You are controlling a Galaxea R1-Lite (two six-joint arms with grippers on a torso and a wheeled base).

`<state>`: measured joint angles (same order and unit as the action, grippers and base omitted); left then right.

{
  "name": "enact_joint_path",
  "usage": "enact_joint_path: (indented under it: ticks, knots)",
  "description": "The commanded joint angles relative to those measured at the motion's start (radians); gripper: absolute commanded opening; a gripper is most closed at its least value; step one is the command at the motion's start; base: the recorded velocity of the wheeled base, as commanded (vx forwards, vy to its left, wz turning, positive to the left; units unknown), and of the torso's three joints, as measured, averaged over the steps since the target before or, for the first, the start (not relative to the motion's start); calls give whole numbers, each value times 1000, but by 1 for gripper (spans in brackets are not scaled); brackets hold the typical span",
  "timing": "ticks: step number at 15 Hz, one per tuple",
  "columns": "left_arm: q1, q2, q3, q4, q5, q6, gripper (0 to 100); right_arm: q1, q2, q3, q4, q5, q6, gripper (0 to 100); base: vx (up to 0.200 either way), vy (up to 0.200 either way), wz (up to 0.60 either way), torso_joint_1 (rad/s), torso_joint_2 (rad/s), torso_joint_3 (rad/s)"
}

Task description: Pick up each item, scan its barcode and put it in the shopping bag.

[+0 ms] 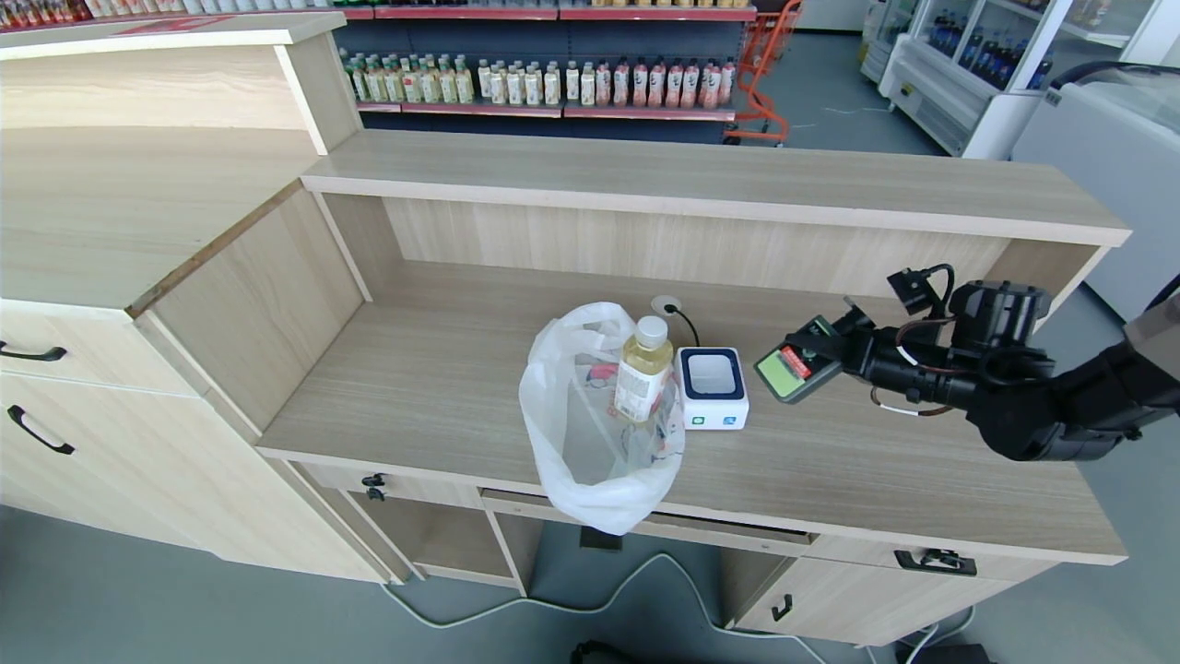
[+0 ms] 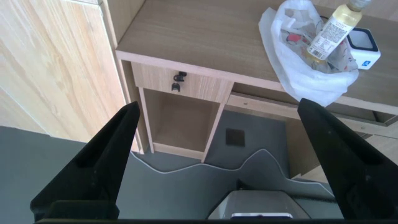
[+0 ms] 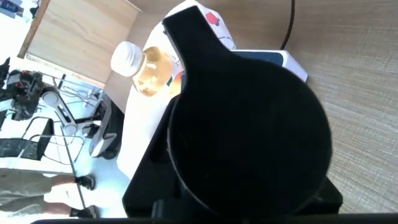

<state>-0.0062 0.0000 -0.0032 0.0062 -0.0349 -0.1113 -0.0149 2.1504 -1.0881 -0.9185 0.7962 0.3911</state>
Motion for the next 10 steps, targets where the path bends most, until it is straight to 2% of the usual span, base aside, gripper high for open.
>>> enact_joint_path:
  ticks: [1,4,10]
  knots:
    - [0,0,0,0,0,-1,100,9,28,-16,0,-2,-29,0,0,0,0,0,0,0]
    - [0,0,0,0,0,-1,100,10,51,-15,1,1,-120,0,0,0,0,0,0,0]
    - [0,0,0,0,0,-1,100,38,83,-73,1,8,-115,0,0,0,0,0,0,0]
